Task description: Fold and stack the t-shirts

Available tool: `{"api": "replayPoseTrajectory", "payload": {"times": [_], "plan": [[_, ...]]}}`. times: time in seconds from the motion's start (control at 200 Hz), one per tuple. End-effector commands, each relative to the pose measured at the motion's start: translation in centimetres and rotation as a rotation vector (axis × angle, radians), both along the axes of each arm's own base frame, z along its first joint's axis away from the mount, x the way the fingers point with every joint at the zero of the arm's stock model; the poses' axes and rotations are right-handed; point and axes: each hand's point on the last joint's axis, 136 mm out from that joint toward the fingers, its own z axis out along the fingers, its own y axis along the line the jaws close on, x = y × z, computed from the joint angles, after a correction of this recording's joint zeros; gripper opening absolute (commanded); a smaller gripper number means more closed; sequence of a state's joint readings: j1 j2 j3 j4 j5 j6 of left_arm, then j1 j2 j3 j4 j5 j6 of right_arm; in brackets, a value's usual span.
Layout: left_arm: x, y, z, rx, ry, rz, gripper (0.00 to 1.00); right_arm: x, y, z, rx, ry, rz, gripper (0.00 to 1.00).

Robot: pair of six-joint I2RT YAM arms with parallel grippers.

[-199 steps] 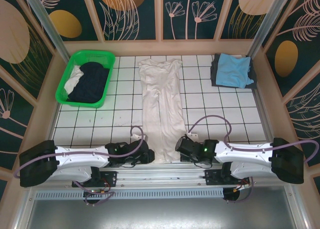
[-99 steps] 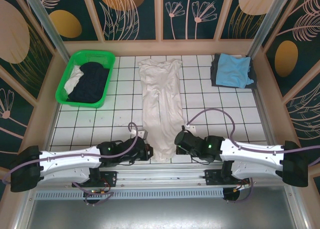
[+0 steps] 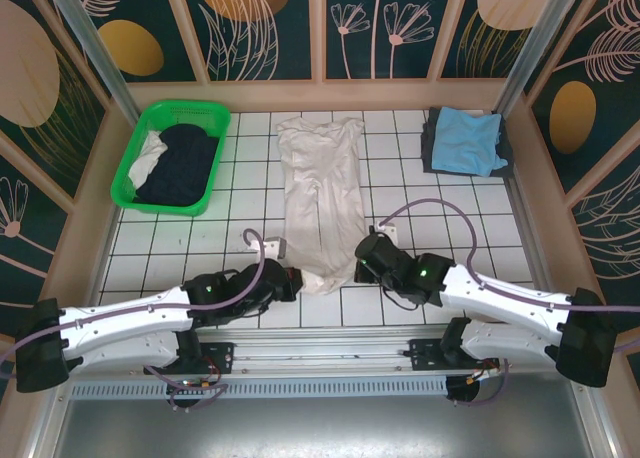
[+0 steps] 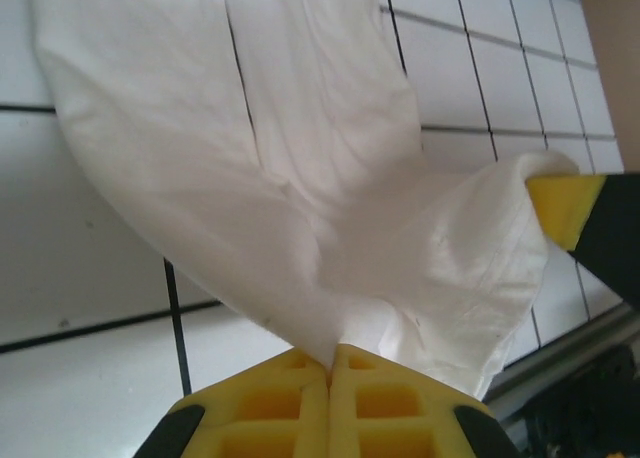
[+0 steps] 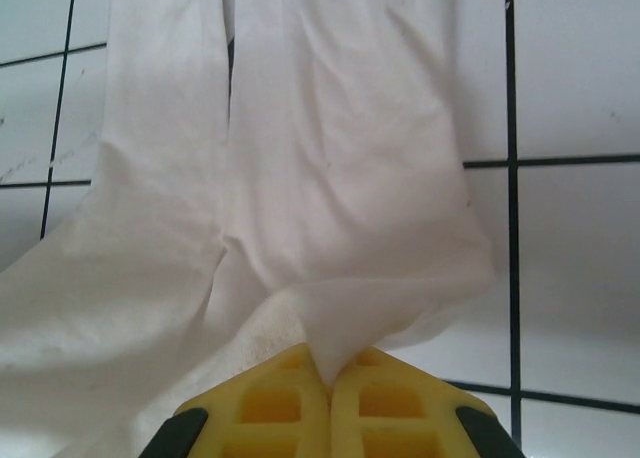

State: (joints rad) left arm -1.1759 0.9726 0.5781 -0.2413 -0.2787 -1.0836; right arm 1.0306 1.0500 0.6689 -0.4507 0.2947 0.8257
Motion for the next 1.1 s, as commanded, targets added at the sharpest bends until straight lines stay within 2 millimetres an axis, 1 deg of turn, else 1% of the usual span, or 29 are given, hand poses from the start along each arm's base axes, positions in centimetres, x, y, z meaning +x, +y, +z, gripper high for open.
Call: {"api": "replayPoseTrajectory", "payload": {"times": [0.0,0.07,0.23,0.33,0.435,0.525,0.616,0.716,0.866,0.906,0.916,0.946,1.096], "plan": [[2.0,0.4,1.1,0.044,-0.05,0.037,0.0,1.6,1.2,2.9,0.041,-0.08,0.035,0.0],[3.3,0.8,1.4,0.077,-0.061,0.062,0.0,2.3,1.3,3.5,0.048,-0.095,0.038,0.0],[6.3,0.8,3.2,0.106,-0.116,0.105,0.0,4.2,1.3,3.9,0.041,-0.102,0.052,0.0],[7.8,0.5,3.3,0.119,-0.117,0.113,0.0,5.2,1.5,4.1,0.04,-0.108,0.064,0.0],[9.5,0.7,2.9,0.141,-0.103,0.133,0.0,6.4,1.5,4.2,0.041,-0.111,0.065,0.0],[10.7,0.5,2.7,0.147,-0.103,0.136,0.0,7.3,1.6,3.7,0.041,-0.102,0.068,0.0],[11.8,0.4,1.8,0.168,-0.074,0.132,0.0,8.4,1.7,3.2,0.043,-0.091,0.065,0.0],[13.2,1.0,1.0,0.208,-0.057,0.152,0.0,9.6,2.1,2.9,0.031,-0.083,0.072,0.0],[15.7,1.6,1.0,0.228,-0.054,0.171,0.0,11.9,1.9,1.9,-0.005,-0.063,0.061,0.0],[16.1,2.1,0.1,0.253,-0.039,0.174,0.0,12.5,2.0,1.7,-0.003,-0.057,0.068,0.0],[16.7,1.8,0.9,0.241,-0.051,0.175,0.0,12.7,2.1,1.7,-0.001,-0.057,0.071,0.0],[17.3,1.6,1.0,0.244,-0.053,0.167,0.0,13.1,2.3,1.7,0.004,-0.052,0.082,0.0],[20.3,1.6,-0.2,0.28,-0.015,0.154,0.0,15.9,2.7,2.0,0.009,-0.05,0.09,0.0]]}}
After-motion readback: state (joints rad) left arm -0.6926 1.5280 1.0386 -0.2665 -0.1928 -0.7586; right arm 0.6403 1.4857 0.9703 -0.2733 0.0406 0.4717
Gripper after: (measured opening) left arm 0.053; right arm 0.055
